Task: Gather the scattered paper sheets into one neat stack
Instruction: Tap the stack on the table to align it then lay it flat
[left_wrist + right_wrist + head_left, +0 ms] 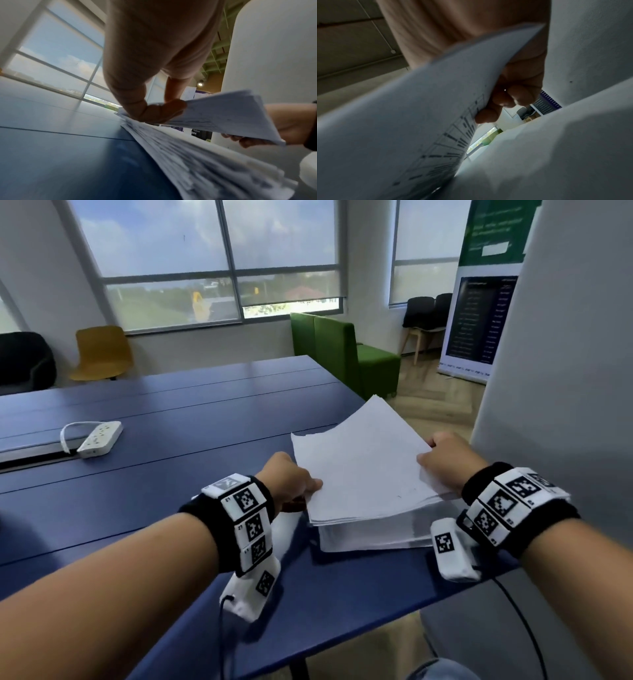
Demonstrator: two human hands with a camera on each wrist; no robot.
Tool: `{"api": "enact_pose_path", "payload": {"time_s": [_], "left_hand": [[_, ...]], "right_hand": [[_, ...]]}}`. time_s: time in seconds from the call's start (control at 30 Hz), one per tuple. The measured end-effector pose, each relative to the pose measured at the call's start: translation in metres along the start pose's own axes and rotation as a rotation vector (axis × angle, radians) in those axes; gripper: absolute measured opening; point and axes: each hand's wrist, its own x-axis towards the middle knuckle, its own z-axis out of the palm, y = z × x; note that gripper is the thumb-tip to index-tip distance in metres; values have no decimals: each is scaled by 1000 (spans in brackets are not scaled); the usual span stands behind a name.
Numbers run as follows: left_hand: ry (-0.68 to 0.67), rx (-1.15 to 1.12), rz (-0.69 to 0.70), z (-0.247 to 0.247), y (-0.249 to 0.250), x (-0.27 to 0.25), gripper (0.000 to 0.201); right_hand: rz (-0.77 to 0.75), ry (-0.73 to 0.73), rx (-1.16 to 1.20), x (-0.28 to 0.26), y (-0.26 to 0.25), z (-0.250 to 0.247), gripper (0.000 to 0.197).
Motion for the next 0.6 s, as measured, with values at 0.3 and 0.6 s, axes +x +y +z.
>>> {"api": "enact_pose_path", "payload": {"time_s": [0.3,0.6], "left_hand": [[51,260,24,23,-16,30,37],[98,255,43,29,-16,30,40]], "right_hand": [[32,-97,-199,19,26,13,12],[122,-124,-264,16,22,7,21]]}}
